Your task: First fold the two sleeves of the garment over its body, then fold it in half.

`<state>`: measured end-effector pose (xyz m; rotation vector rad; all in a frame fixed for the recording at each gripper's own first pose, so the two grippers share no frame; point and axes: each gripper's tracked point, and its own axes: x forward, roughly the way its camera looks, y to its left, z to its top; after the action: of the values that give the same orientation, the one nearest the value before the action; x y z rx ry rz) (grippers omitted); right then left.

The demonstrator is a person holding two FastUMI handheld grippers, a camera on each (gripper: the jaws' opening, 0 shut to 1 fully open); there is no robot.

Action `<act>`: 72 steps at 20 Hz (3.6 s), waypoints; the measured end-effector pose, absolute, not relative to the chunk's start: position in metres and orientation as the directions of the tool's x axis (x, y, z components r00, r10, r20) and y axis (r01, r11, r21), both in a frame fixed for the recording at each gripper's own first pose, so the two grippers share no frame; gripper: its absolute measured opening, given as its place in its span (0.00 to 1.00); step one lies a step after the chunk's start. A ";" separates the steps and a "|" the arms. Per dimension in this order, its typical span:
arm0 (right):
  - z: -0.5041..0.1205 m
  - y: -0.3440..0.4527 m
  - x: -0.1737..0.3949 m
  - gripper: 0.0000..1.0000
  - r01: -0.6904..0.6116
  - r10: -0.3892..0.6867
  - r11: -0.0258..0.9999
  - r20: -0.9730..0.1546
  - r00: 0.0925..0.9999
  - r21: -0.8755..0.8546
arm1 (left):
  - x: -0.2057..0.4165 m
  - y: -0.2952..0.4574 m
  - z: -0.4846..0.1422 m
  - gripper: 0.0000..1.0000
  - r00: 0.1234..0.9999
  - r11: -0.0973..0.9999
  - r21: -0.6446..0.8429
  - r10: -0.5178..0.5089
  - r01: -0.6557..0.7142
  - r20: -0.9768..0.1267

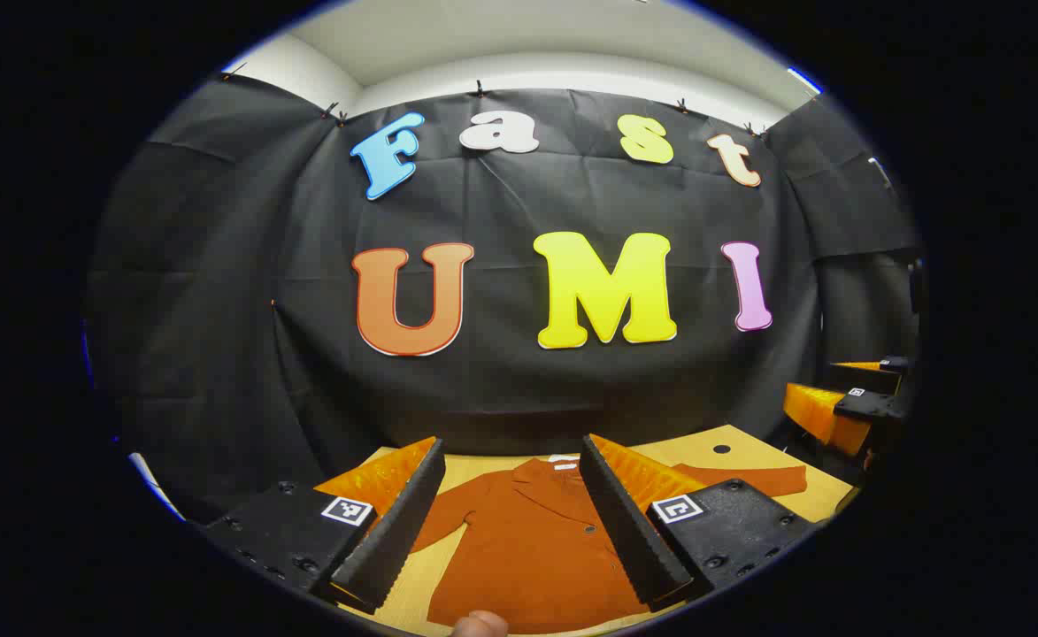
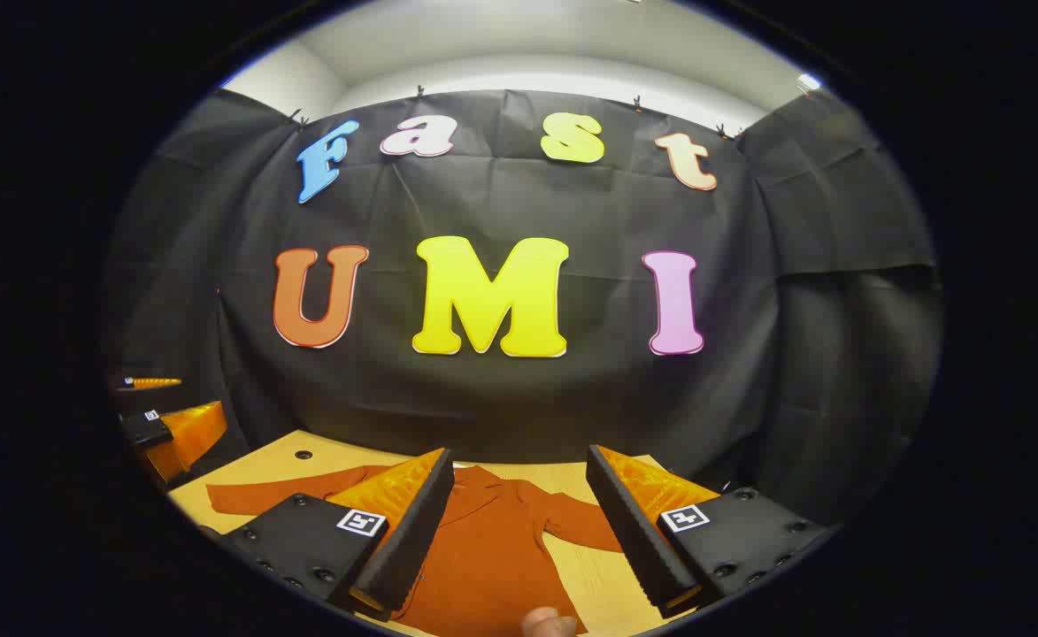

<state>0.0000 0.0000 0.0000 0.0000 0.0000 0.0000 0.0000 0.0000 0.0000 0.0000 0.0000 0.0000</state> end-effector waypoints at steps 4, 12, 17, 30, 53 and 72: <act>0.006 0.000 0.001 0.95 -0.021 0.021 1.000 0.021 1.000 -0.011 | 0.005 -0.009 0.000 0.99 1.000 1.000 0.000 -0.006 0.006 -0.003; 0.006 -0.015 0.007 0.95 -0.016 0.016 1.000 0.019 1.000 0.009 | 0.011 -0.031 0.007 0.99 1.000 0.999 0.018 -0.028 0.028 0.010; 0.011 -0.059 0.035 0.93 0.038 -0.040 0.998 0.030 0.999 0.049 | 0.017 -0.043 0.006 0.99 1.000 1.000 -0.011 -0.023 0.023 0.000; -0.166 -0.314 0.160 0.94 0.356 -0.336 0.934 -0.390 0.857 -0.023 | 0.026 -0.086 0.006 0.99 1.000 0.999 0.041 -0.003 0.003 0.015; -0.375 -0.346 0.162 0.94 0.498 -0.092 0.865 -0.957 0.274 0.060 | 0.054 -0.075 -0.034 0.99 0.989 0.996 0.041 0.089 -0.085 -0.115; -0.384 -0.362 0.161 0.05 0.712 0.051 0.694 -0.994 0.098 0.105 | 0.051 -0.029 -0.069 0.99 0.961 0.985 0.074 0.167 -0.155 -0.220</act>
<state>0.1607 -0.3617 -0.3842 0.6861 1.4070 -0.5509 0.0508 -0.0294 -0.0690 0.0561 0.2277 0.1632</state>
